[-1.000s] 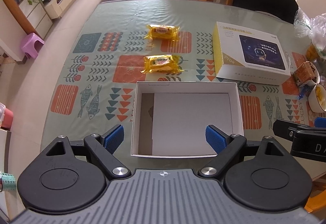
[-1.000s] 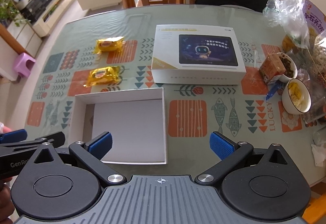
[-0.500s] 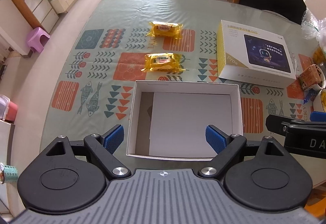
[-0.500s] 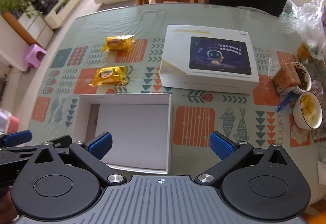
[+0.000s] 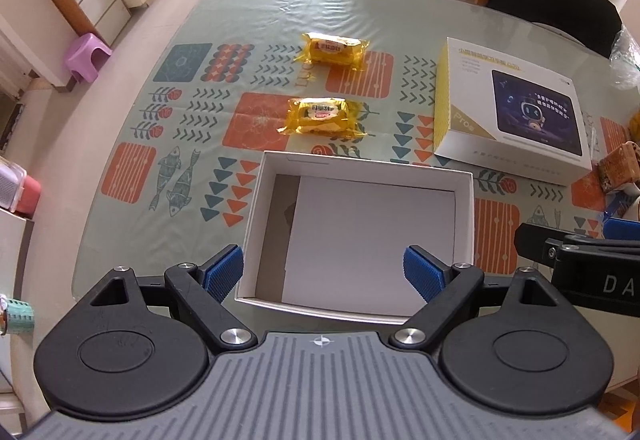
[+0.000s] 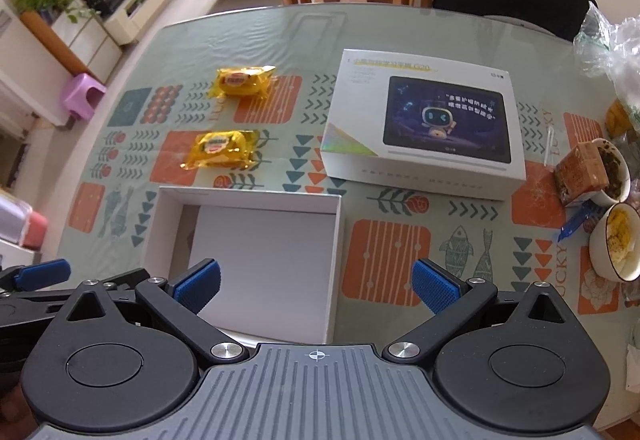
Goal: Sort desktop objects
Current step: 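Move the left tool toward the two yellow bread packets, then lower the open left gripper around the nearer yellow bread packet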
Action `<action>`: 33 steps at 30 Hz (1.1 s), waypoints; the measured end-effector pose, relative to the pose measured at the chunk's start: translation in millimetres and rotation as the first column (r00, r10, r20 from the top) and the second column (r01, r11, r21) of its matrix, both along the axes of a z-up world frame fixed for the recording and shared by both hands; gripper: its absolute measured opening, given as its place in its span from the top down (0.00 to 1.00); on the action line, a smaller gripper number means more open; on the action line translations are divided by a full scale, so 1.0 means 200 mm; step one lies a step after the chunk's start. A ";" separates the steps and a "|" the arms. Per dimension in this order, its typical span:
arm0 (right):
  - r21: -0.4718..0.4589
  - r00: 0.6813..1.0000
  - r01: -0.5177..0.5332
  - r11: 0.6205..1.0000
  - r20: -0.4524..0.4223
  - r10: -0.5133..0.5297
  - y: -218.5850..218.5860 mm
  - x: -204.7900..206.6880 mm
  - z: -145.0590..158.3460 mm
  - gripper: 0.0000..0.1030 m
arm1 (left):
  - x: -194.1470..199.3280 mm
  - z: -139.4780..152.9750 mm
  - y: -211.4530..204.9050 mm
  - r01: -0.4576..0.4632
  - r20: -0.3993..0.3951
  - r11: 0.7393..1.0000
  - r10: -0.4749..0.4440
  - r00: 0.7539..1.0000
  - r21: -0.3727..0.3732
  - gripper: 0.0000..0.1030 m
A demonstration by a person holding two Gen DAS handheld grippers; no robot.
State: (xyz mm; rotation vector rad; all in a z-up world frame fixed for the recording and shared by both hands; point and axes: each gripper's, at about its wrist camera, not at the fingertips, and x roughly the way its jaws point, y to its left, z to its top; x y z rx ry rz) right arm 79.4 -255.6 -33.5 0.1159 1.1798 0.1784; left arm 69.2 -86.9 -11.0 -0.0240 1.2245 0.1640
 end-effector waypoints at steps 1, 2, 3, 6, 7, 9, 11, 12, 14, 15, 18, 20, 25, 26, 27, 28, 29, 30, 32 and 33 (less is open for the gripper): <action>0.000 1.000 0.000 1.000 -0.001 0.000 0.00 0.01 0.00 0.00 | 0.01 0.00 0.00 0.003 0.002 1.000 -0.003 1.000 0.001 0.00; 0.000 1.000 0.001 1.000 -0.001 -0.001 0.00 0.02 0.00 0.00 | 0.02 0.00 0.00 0.006 0.004 1.000 -0.006 1.000 0.002 0.00; 0.000 1.000 0.001 1.000 -0.002 -0.001 0.01 0.03 -0.01 0.00 | 0.03 0.00 0.01 0.008 0.003 1.000 -0.008 1.000 0.001 0.00; 0.000 1.000 0.003 1.000 -0.004 -0.003 0.01 0.05 -0.01 0.00 | 0.07 -0.01 0.03 0.015 0.001 1.000 -0.015 1.000 -0.001 0.00; 0.000 1.000 0.003 1.000 -0.005 -0.003 0.01 0.06 -0.01 0.00 | 0.08 -0.02 0.04 0.017 -0.001 1.000 -0.017 1.000 -0.004 0.00; -0.004 1.000 0.007 1.000 -0.006 -0.007 0.03 0.08 -0.02 0.00 | 0.11 -0.02 0.06 0.024 -0.002 1.000 -0.024 1.000 -0.011 0.00; -0.012 1.000 0.013 1.000 -0.008 -0.014 0.05 0.12 -0.03 0.00 | 0.15 -0.03 0.08 0.032 -0.002 0.999 -0.032 0.999 -0.017 0.00; -0.017 1.000 0.017 1.000 -0.009 -0.017 0.06 0.13 -0.04 0.00 | 0.17 -0.03 0.09 0.035 -0.002 0.999 -0.035 0.999 -0.021 0.00; -0.025 1.000 0.023 0.999 -0.010 -0.024 0.09 0.17 -0.05 0.00 | 0.20 -0.04 0.12 0.041 -0.003 0.999 -0.041 0.999 -0.024 0.00; -0.030 1.000 0.027 0.999 -0.011 -0.027 0.10 0.18 -0.05 0.00 | 0.22 -0.05 0.13 0.044 -0.005 0.999 -0.044 0.999 -0.026 0.00; -0.043 0.999 0.036 0.998 -0.014 -0.037 0.13 0.23 -0.07 0.00 | 0.28 -0.07 0.17 0.054 -0.010 0.998 -0.054 0.998 -0.030 0.00; -0.052 0.999 0.043 0.998 -0.015 -0.044 0.16 0.27 -0.08 0.00 | 0.33 -0.09 0.19 0.057 -0.019 0.998 -0.058 0.998 -0.036 0.00; -0.074 0.998 0.059 0.996 -0.018 -0.061 0.22 0.35 -0.11 0.00 | 0.45 -0.16 0.26 0.052 -0.038 0.998 -0.054 0.998 -0.045 0.00; -0.082 0.998 0.059 0.995 -0.030 -0.062 0.22 0.40 -0.11 0.00 | 0.47 -0.17 0.27 0.050 -0.044 0.998 -0.052 0.998 -0.047 0.00; -0.088 0.997 0.065 0.994 -0.037 -0.069 0.24 0.43 -0.13 0.00 | 0.50 -0.19 0.28 0.048 -0.050 0.998 -0.050 0.997 -0.048 0.00; -0.093 0.996 0.073 0.993 -0.046 -0.077 0.25 0.45 -0.15 0.00 | 0.52 -0.21 0.29 0.045 -0.056 0.998 -0.048 0.997 -0.050 0.00; -0.093 0.995 0.078 0.993 -0.054 -0.084 0.26 0.47 -0.18 0.00 | 0.55 -0.22 0.30 0.045 -0.061 0.998 -0.048 0.997 -0.049 0.00; -0.091 0.994 0.081 0.993 -0.063 -0.087 0.27 0.49 -0.20 0.00 | 0.57 -0.24 0.31 0.045 -0.066 0.998 -0.048 0.997 -0.048 0.00; -0.089 0.993 0.081 0.993 -0.082 -0.088 0.30 0.53 -0.24 0.00 | 0.62 -0.28 0.33 0.043 -0.076 0.998 -0.046 0.996 -0.042 0.00; -0.093 0.992 0.077 0.993 -0.097 -0.086 0.32 0.55 -0.25 0.00 | 0.64 -0.29 0.33 0.043 -0.079 0.998 -0.046 0.996 -0.041 0.00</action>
